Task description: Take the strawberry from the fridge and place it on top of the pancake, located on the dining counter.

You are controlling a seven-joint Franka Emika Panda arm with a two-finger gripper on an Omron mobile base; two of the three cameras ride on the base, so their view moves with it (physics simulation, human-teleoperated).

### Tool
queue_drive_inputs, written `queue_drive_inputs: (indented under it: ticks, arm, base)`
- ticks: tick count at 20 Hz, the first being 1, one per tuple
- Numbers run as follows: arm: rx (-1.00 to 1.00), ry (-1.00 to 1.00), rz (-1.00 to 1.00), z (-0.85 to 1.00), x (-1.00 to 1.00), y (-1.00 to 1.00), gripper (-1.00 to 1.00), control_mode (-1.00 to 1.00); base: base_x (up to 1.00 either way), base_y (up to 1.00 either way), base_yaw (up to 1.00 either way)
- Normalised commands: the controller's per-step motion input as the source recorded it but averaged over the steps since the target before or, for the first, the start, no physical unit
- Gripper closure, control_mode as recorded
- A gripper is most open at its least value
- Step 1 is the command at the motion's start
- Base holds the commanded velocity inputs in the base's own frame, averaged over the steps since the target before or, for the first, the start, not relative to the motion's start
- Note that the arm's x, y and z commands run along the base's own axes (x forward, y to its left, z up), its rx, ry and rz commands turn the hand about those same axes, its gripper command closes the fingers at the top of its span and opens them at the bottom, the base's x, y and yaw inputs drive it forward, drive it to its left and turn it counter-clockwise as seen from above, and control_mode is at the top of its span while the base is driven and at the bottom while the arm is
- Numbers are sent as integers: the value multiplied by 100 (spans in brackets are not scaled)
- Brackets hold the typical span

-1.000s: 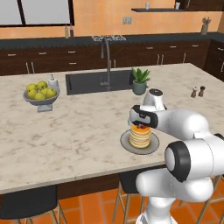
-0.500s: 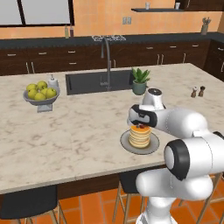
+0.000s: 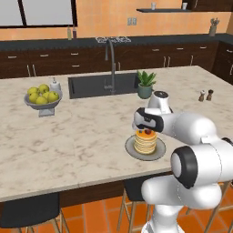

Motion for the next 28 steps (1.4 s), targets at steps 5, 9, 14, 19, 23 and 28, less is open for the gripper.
queue_drive_inputs:
  ticks: [5, 9, 14, 19, 23, 28]
  arm:
    - [0, -7, 0, 21, -22, 2, -100, -100]
    - [0, -12, 0, 47, -38, 2, -100, -100]
    - [0, -16, 0, 60, -95, 0, -100, -100]
    - [-1, -20, 0, 76, -100, 1, -100, -100]
    - [-5, -25, 0, 85, -100, 13, -100, -100]
    - [-5, -19, 0, 93, -92, 15, -100, -100]
  base:
    - [0, 0, 0]
    - [0, 0, 0]
    - [0, 0, 0]
    - [0, 0, 0]
    - [0, 0, 0]
    - [0, 0, 0]
